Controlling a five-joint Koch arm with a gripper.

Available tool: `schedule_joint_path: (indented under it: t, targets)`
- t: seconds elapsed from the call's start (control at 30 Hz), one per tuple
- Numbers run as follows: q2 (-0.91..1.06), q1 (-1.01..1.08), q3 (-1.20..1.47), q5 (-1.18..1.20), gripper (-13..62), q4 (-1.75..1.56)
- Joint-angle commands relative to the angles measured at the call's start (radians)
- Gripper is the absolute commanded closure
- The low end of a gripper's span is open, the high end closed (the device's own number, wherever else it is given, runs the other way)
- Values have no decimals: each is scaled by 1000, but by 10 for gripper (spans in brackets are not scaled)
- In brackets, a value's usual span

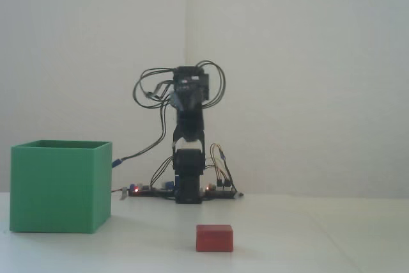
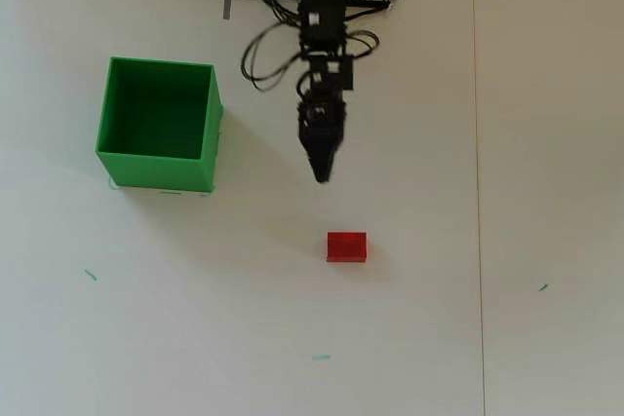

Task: Grasp a red block and put it in the green bin.

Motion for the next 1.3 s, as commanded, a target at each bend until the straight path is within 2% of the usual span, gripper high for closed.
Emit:
schedule_joint_path:
  t: [0.0, 0.1, 0.2, 0.4, 0.63, 0.77, 1.27]
  targets:
    - [-49, -17, -130, -2, 163, -5]
    - [-135, -26, -199, -21, 159, -3]
    - [-192, -31, -285, -172, 156, -3]
    - [-391, -114, -604, -187, 125, 454]
    - [-511, -179, -686, -215, 119, 577]
    - [-735, -178, -1023, -229, 120, 785]
    - [-913, -135, -1157, -233, 120, 877]
